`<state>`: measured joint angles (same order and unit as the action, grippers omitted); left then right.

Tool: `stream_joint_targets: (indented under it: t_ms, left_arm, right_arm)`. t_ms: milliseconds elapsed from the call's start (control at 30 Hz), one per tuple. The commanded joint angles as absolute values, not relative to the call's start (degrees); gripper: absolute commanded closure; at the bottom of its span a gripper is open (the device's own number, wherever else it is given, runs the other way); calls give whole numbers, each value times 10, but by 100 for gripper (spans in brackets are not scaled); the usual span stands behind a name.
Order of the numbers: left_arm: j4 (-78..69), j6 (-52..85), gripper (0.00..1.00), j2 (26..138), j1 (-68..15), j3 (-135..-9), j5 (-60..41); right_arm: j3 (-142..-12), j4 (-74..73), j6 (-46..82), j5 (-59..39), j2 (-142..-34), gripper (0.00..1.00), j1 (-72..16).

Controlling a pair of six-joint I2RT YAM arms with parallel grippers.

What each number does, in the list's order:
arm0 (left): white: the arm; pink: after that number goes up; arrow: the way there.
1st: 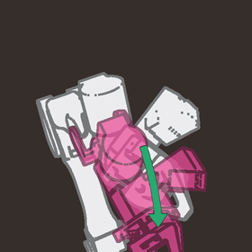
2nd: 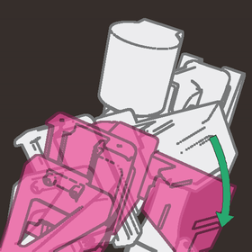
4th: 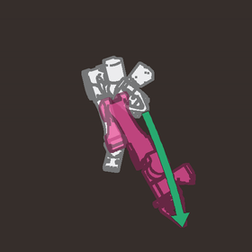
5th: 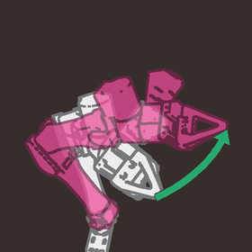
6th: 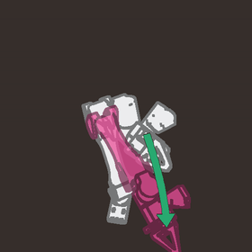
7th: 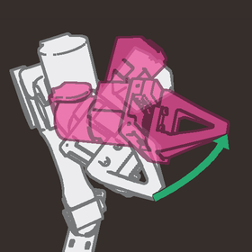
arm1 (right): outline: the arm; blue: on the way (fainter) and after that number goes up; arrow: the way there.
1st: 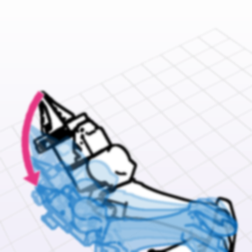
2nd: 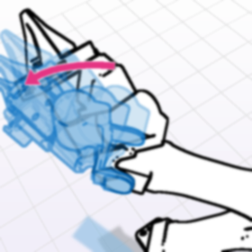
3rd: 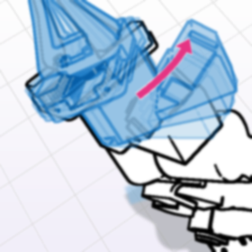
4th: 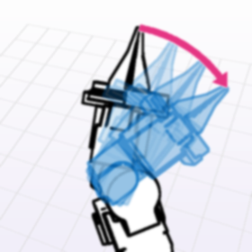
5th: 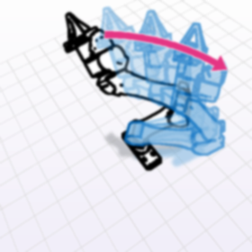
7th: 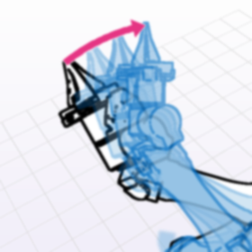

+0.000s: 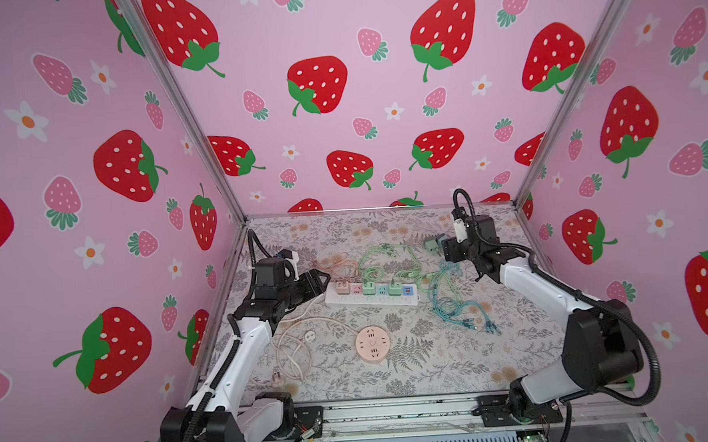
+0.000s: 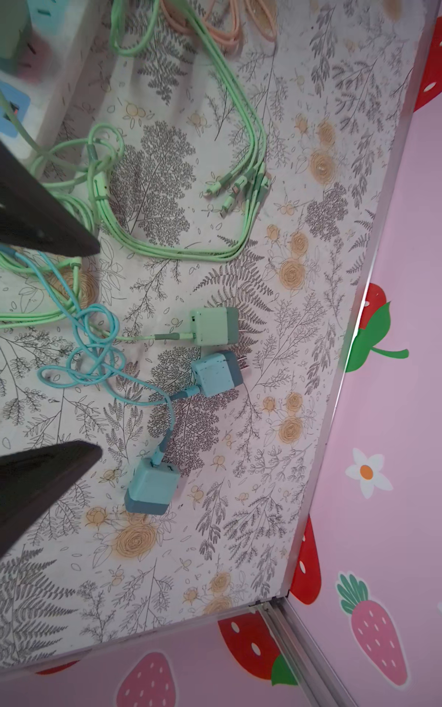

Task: Insert the plug
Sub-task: 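Move the right gripper toward the teal chargers farther from the robot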

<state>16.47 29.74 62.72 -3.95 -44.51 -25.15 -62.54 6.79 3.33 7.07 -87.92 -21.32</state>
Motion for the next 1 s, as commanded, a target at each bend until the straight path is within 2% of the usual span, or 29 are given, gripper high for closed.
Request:
stream_joint_targets:
  t_ms: [0,233,467,700,800,967]
  left_arm:
    - [195,287,22,608,-36,-463,-256]
    - [236,269,22,592,-37,-483,-255]
    - [252,264,22,573,-37,-486,-255]
    - [252,263,22,571,-37,-484,-257]
    - [249,264,22,572,-36,-483,-260]
    - [250,264,22,571,-37,-486,-272]
  right_arm:
    - [-664,75,23,88,-911,23,-202]
    - [-696,84,75,107,-976,24,-163]
    - [-711,73,186,71,-1030,26,-95]
    - [-709,57,242,47,-1062,30,-63]
    - [-719,57,188,39,-1074,33,-62]
    - [-743,61,-52,52,-1086,39,-61]
